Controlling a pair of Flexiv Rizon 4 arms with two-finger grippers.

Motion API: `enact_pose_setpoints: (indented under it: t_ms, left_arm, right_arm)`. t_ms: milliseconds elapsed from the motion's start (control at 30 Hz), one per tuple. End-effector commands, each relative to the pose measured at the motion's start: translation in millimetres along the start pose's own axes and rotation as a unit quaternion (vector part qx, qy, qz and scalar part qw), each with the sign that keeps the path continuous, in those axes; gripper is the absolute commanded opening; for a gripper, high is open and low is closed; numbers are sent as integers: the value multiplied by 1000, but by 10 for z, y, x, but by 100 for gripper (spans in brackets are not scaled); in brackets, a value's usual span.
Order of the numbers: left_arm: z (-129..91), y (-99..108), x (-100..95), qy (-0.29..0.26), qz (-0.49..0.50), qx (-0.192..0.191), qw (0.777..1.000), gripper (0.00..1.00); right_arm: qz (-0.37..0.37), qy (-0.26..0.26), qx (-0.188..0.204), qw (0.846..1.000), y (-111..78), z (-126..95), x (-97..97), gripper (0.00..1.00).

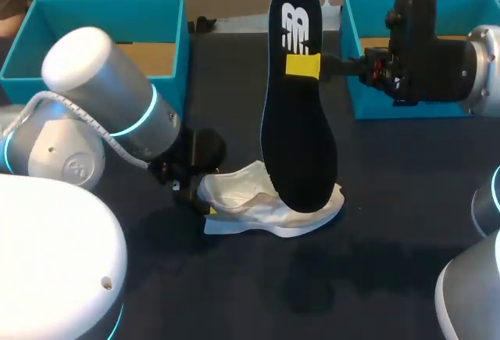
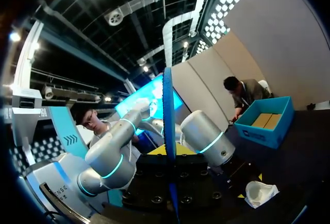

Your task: Take the shoe out of the shoebox, open the shoe tongue, remove and reinsert the insole, then place the shoe into the shoebox

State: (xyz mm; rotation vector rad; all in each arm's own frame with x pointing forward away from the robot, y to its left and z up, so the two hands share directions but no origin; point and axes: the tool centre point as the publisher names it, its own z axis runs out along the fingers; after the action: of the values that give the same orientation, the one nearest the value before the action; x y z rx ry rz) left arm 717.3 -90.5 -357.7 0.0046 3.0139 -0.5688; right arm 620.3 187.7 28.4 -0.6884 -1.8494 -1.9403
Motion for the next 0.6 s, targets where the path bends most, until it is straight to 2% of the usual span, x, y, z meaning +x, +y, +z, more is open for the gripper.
enact_pose_setpoints:
  t_ms: [33,267,333,600]
  left_arm:
    - [-50,-40,0,2,-3,-63,998,100]
    - [-133,-153,-113,13,-12,-71,997,100]
    - [-183,-167,-137,9,-17,-85,996,100]
    - [-264,-163,-69,11,-6,-108,994,100]
  right_arm:
    - [0,-3,-3,1000,-14,37,30,0]
    - [0,-3,-3,1000,-14,37,30,0]
    - [0,-3,-3,1000,-14,37,30,0]
    - [0,-3,-3,1000,-14,37,30,0]
